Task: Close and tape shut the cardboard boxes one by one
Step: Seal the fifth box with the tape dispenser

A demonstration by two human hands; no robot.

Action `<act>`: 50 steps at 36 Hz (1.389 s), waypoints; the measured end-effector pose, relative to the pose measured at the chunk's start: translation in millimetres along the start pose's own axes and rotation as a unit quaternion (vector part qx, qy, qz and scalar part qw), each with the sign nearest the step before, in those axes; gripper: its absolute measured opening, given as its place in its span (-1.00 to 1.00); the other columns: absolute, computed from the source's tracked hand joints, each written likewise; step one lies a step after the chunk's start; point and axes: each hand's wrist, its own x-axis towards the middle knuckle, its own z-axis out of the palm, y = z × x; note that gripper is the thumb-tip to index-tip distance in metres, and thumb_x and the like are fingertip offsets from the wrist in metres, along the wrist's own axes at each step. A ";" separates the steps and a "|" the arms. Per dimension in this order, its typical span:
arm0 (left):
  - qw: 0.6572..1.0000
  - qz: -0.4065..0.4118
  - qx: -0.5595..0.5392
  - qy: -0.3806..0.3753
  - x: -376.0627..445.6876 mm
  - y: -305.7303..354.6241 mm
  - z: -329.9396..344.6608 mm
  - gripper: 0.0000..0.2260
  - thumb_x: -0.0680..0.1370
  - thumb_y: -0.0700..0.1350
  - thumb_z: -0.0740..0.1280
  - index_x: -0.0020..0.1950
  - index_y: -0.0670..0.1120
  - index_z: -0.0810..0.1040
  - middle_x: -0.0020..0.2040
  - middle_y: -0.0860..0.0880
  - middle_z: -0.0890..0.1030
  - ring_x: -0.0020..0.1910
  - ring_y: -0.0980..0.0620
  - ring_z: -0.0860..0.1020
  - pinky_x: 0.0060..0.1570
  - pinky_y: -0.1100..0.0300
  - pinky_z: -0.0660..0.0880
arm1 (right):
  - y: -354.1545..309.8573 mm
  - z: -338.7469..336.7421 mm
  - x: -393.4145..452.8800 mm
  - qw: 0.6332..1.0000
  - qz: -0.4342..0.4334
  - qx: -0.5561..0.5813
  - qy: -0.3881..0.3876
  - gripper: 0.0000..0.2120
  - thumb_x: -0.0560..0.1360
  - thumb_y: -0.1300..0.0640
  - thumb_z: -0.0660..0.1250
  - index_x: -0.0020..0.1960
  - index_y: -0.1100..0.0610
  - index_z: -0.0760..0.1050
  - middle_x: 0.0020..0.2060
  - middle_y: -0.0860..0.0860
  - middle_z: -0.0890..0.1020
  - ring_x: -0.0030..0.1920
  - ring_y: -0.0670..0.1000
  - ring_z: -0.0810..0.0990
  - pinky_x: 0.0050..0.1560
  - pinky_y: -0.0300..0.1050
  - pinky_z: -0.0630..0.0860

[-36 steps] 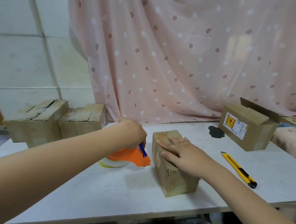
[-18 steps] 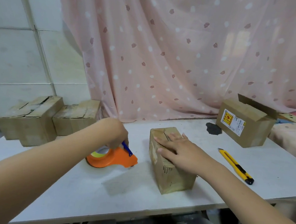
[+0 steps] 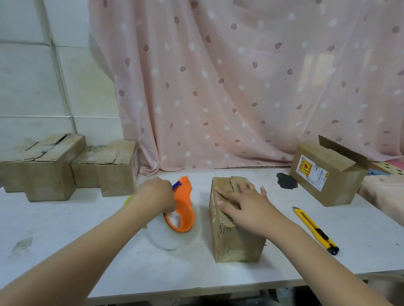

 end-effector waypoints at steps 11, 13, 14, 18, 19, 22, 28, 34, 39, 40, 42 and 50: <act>0.998 0.012 -0.037 0.050 14.5 13.1 23.9 -0.80 0.54 -0.25 0.26 0.16 -0.17 0.49 0.13 -0.16 0.56 0.11 -0.12 0.59 -0.14 0.18 0.41 | 3.8 -11.0 1.1 0.998 0.051 0.016 -0.020 -0.56 0.60 -0.26 0.08 0.48 -0.43 0.21 0.60 0.12 0.08 0.58 0.21 -0.04 0.55 0.24 -0.17; 0.998 0.012 -0.041 0.051 13.4 16.4 29.5 -0.81 0.52 -0.26 0.27 0.13 -0.17 0.50 0.04 -0.15 0.54 0.10 -0.13 0.59 -0.12 0.14 0.47 | 8.1 -11.5 1.6 0.998 0.061 0.021 -0.019 -0.56 0.59 -0.25 0.08 0.46 -0.45 0.21 0.59 0.10 0.10 0.56 0.24 0.01 0.55 0.25 -0.07; 0.998 0.014 -0.040 0.055 14.3 17.9 32.6 -0.81 0.51 -0.26 0.27 0.12 -0.17 0.50 -0.03 -0.13 0.52 0.10 -0.13 0.59 -0.10 0.13 0.50 | 10.5 -11.5 2.2 0.998 0.063 0.025 -0.018 -0.56 0.59 -0.23 0.09 0.46 -0.45 0.22 0.58 0.09 0.13 0.55 0.24 0.05 0.54 0.24 -0.01; 0.997 0.022 -0.040 0.063 15.7 20.2 35.9 -0.84 0.50 -0.25 0.29 0.07 -0.14 0.49 -0.17 -0.06 0.42 0.07 -0.12 0.59 -0.18 0.15 0.41 | 14.6 -12.7 3.2 0.997 0.054 0.044 -0.019 -0.54 0.56 -0.19 0.12 0.45 -0.43 0.26 0.53 0.08 0.23 0.46 0.17 0.20 0.47 0.15 0.21; 0.997 0.025 -0.040 0.063 16.3 21.0 35.1 -0.82 0.51 -0.24 0.29 0.11 -0.15 0.49 -0.09 -0.09 0.47 0.08 -0.13 0.59 -0.16 0.15 0.41 | 14.5 -12.8 3.0 0.998 0.052 0.043 -0.017 -0.53 0.56 -0.19 0.12 0.45 -0.43 0.26 0.54 0.09 0.21 0.47 0.16 0.20 0.47 0.14 0.22; 0.993 0.037 -0.073 0.088 17.8 27.7 24.6 -0.87 0.54 -0.23 0.27 0.07 -0.16 0.50 0.06 -0.14 0.54 0.10 -0.16 0.57 -0.10 0.13 0.44 | 14.5 -10.4 2.5 0.997 0.055 0.050 -0.010 -0.51 0.54 -0.19 0.13 0.46 -0.42 0.26 0.57 0.08 0.17 0.51 0.16 0.17 0.49 0.13 0.20; 0.844 0.165 -0.491 0.143 26.3 58.9 5.4 -0.71 0.52 -0.32 0.23 -0.10 0.02 0.65 -0.30 -0.04 0.55 -0.28 -0.01 0.49 -0.23 0.18 0.41 | 19.3 -3.8 2.4 0.998 0.061 0.028 0.001 -0.48 0.48 -0.29 0.00 0.45 -0.50 0.16 0.52 0.02 0.24 0.46 0.17 0.21 0.42 0.19 0.29; 0.760 0.180 -0.625 -0.027 28.0 68.8 23.2 -0.65 0.55 -0.38 0.20 0.19 -0.03 0.59 -0.08 -0.11 0.67 -0.07 0.01 0.61 0.01 0.13 0.48 | 21.0 -8.2 0.3 0.997 0.068 0.024 0.001 -0.52 0.54 -0.25 0.02 0.45 -0.47 0.21 0.47 0.07 0.29 0.45 0.21 0.23 0.44 0.18 0.27; 0.731 0.220 -0.641 -0.084 35.8 69.3 30.9 -0.62 0.55 -0.34 0.32 0.23 0.08 0.55 -0.08 -0.03 0.65 0.10 -0.08 0.65 0.10 0.09 0.50 | 26.0 -11.8 -4.8 0.997 0.068 0.029 0.001 -0.40 0.40 -0.37 -0.08 0.44 -0.46 0.22 0.46 0.04 0.30 0.44 0.17 0.23 0.41 0.16 0.30; 0.731 0.229 -0.637 -0.085 36.6 68.9 29.7 -0.61 0.55 -0.33 0.32 0.24 0.09 0.55 -0.08 -0.03 0.64 0.09 -0.07 0.64 0.10 0.09 0.49 | 27.1 -12.7 -5.0 0.997 0.069 0.030 0.000 -0.38 0.38 -0.38 -0.09 0.44 -0.47 0.21 0.47 0.03 0.29 0.44 0.16 0.22 0.41 0.16 0.29; 0.735 0.244 -0.627 -0.084 38.4 68.5 26.2 -0.59 0.55 -0.35 0.29 0.26 0.09 0.54 -0.10 -0.03 0.63 0.04 -0.01 0.62 0.10 0.10 0.48 | 29.2 -13.9 -4.9 0.997 0.065 0.028 -0.003 -0.48 0.48 -0.31 -0.01 0.44 -0.47 0.22 0.46 0.03 0.29 0.43 0.16 0.23 0.41 0.15 0.29; 0.748 0.281 -0.597 -0.078 43.7 76.4 19.4 -0.53 0.53 -0.39 0.36 0.29 0.09 0.54 -0.03 -0.06 0.65 0.02 -0.03 0.68 0.12 0.07 0.53 | 40.3 -21.8 -11.8 0.998 0.062 0.022 -0.003 -0.55 0.58 -0.14 0.10 0.45 -0.42 0.26 0.49 0.02 0.26 0.43 0.14 0.24 0.41 0.08 0.26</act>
